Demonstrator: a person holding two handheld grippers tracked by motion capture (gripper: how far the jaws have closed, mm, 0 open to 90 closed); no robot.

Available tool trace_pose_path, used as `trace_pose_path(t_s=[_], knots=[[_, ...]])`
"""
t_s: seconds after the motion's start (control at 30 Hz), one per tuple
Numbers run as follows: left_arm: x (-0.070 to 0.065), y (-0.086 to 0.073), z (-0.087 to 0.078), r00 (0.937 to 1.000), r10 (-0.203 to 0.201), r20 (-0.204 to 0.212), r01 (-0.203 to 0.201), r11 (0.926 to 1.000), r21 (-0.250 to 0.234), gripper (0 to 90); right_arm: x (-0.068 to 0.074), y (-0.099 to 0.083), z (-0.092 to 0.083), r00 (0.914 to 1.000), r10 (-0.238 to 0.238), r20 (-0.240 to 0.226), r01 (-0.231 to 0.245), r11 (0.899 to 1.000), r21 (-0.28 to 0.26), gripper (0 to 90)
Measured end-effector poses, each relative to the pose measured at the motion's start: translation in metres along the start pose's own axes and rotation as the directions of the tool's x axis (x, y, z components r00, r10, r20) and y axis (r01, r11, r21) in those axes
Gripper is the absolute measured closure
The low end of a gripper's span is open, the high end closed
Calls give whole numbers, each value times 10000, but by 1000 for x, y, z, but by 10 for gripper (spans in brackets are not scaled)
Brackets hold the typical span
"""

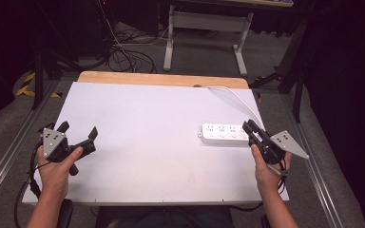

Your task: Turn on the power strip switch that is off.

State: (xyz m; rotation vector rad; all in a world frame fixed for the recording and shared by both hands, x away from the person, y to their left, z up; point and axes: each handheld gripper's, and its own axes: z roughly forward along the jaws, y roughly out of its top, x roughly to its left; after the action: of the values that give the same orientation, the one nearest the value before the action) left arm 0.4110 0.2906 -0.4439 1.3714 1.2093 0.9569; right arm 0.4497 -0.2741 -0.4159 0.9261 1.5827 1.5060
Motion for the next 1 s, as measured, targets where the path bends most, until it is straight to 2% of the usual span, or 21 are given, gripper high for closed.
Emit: trace_pose_path(t_s=[0.7,0.77,0.83,0.9,1.0], knots=[[0,0,0,10000,1,0,-1,10000,11,44,1,0,2,9995,-91,288,90,10000,18,511],[0,0,0,10000,29,9,-29,10000,19,44,1,0,2,9997,-57,257,57,10000,-30,439],[0,0,0,10000,12,1,-12,10000,12,44,0,0,4,9985,25,552,-26,10000,27,325],[0,0,0,10000,5,0,-5,10000,10,44,-1,0,5,9972,259,699,-263,9996,50,260],[0,0,0,10000,1,-2,-1,10000,5,44,-3,-1,5,9956,376,862,-380,9993,28,179]])
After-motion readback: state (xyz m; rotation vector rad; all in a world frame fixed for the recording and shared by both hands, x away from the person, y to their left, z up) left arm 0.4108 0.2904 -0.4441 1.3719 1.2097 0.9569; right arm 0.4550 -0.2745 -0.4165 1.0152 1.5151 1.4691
